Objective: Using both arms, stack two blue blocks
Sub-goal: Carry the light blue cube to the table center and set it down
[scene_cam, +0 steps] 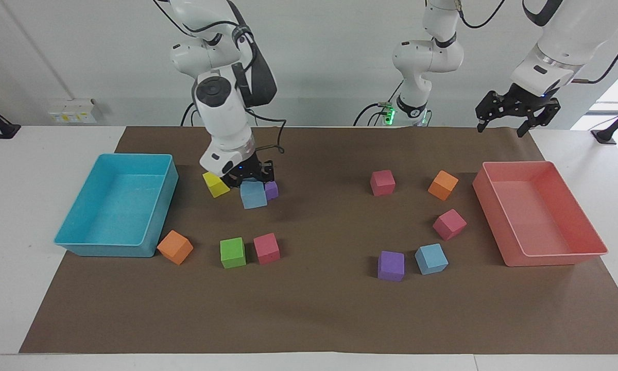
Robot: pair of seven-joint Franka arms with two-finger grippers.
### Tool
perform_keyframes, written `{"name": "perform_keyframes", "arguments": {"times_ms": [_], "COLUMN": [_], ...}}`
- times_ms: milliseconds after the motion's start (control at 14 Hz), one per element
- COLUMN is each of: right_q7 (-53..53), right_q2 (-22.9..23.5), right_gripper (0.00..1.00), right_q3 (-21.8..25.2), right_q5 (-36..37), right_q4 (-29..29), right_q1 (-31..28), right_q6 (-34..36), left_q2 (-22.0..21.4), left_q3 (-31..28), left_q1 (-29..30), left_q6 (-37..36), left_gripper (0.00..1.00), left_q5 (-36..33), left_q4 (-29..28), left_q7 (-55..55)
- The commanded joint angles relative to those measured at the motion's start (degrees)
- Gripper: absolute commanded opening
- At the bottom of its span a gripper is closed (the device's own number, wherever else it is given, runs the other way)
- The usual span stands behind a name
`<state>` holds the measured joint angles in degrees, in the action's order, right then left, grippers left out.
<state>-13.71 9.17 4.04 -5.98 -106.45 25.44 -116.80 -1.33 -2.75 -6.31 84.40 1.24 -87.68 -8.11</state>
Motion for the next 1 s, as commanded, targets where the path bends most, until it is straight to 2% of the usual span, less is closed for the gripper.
{"name": "perform_keyframes", "arguments": {"times_ms": [0,569,925], "right_q7": [-5.4,-17.2,-18.5], "right_q2": [5.1,18.3,22.4], "right_gripper": [0.00,0.00,0.00], "right_q3": [-0.1,-0.1,-2.1], "right_q5": [0.7,0.5,0.3], "right_q4": [5.7,17.0,17.1], "right_q1": [2.8,12.1,12.9], "right_q6": [1.4,-1.0,-6.8], "left_q2": [-0.1,-0.1,-0.1], "left_q3": [0.5,0.5,0.5], "left_q1": [0.9,0.9,0.9], "left_q6": [-0.9,-0.9,-0.9], "left_gripper": [1.00,1.00,1.00], "left_q5": [0.3,0.3,0.3], "left_q4": [0.9,0.9,0.9], "left_q7": [-0.5,-0.5,-0.5]}}
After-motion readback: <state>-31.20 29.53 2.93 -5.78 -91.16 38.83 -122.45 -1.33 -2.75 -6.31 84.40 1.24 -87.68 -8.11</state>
